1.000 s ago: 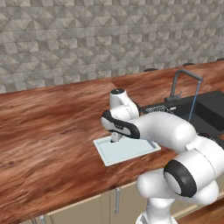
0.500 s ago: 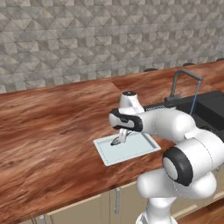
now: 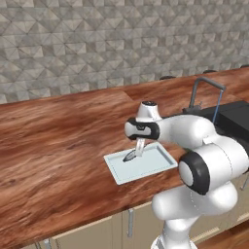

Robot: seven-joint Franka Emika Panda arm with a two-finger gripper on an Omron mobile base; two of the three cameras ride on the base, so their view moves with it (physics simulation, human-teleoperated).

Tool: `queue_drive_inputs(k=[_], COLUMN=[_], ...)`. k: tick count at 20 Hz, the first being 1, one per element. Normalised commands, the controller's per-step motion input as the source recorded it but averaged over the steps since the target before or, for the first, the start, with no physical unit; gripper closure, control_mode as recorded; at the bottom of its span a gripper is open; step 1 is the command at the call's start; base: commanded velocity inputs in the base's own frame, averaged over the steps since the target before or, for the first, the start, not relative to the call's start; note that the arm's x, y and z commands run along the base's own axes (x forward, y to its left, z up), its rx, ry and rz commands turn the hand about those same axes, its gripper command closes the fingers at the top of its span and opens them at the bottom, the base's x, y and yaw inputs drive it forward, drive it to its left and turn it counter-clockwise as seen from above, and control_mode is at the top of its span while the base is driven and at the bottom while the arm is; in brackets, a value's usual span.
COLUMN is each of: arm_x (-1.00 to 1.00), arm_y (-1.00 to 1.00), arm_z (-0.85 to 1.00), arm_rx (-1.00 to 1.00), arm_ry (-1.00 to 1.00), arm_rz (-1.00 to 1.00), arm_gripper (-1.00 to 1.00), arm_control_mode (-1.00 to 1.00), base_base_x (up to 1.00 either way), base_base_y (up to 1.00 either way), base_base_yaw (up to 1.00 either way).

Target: Take the fish out of the fridge, briefly rinse it in the sink, and place it on the tray next to the sink.

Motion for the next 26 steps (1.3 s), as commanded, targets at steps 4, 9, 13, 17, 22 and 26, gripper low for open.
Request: queue_drive_inputs(k=[4, 9, 13, 17, 22, 26], arm_x=[0.0, -0.14, -0.49, -0.62, -0.97, -1.0], arm_y=[0.0, -0.03, -0.18, -0.19, -0.25, -0.32], arm_z=[-0.58, 0.01, 0.47, 0.92, 1.0, 1.0], arm_rx=[0.0, 0.0, 0.04, 0.03, 0.04, 0.04], arm_ry=[0.04, 0.03, -0.02, -0.1, -0.26, -0.54], arm_rz=[0.09, 0.0, -0.01, -0.09, -0.1, -0.02], arm_gripper=[1.0, -1.0, -1.0, -1.0, -1.0, -1.0], arm_control_mode=[-1.0, -1.0, -1.0, -1.0, -1.0, -1.0], base_base_x=[0.0, 0.0, 0.0, 0.0, 0.0, 0.0], base_base_y=[0.0, 0.0, 0.0, 0.0, 0.0, 0.0], base_base_yaw=[0.0, 0.0, 0.0, 0.0, 0.0, 0.0])
